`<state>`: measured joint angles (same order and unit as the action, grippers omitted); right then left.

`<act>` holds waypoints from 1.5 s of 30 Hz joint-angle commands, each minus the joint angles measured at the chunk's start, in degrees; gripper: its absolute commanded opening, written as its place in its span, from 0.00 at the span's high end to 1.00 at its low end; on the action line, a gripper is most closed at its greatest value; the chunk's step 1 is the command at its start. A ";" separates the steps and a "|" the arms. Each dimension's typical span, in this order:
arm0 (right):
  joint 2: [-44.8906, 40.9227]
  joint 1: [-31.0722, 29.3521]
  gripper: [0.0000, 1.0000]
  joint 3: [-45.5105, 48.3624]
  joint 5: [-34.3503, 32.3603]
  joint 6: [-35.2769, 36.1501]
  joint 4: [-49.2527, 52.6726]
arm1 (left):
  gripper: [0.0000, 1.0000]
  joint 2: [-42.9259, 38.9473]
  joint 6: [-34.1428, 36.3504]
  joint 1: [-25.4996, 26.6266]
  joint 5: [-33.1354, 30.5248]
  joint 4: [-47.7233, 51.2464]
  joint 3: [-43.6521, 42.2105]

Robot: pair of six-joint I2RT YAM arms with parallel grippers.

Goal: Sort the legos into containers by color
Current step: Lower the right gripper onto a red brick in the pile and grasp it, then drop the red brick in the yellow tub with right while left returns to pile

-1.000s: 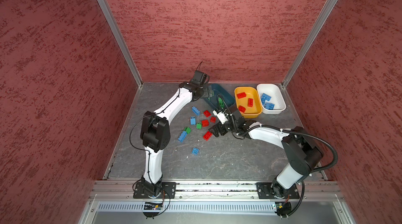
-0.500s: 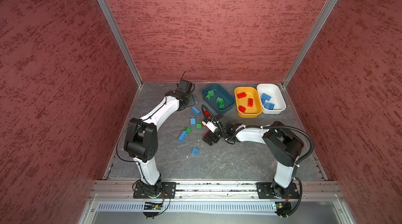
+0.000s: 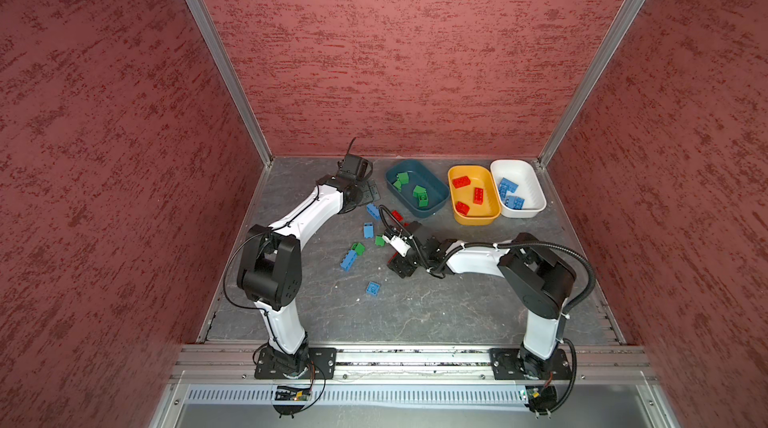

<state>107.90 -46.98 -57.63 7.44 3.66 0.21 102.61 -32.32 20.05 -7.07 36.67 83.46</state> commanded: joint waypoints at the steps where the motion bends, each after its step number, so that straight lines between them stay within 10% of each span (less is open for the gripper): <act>1: -2.35 0.46 0.32 1.42 -1.73 0.21 -1.92 | 0.01 -0.43 -0.38 0.27 0.65 -0.88 1.13; 24: -20.75 25.68 0.48 8.02 0.18 -12.69 -6.52 | 0.01 -1.17 0.23 3.00 0.26 -1.05 0.50; 34: -12.67 38.52 0.48 0.00 -0.36 -18.05 0.98 | 0.01 -1.79 1.68 9.09 -6.49 2.34 -0.80; 45: 0.56 39.18 0.42 -15.64 -2.84 -17.76 9.51 | 0.04 -0.01 -0.94 15.27 -6.90 5.80 -4.10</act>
<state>106.89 -7.70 -70.15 5.06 -12.75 7.20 102.41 -32.34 34.98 -12.56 40.49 79.46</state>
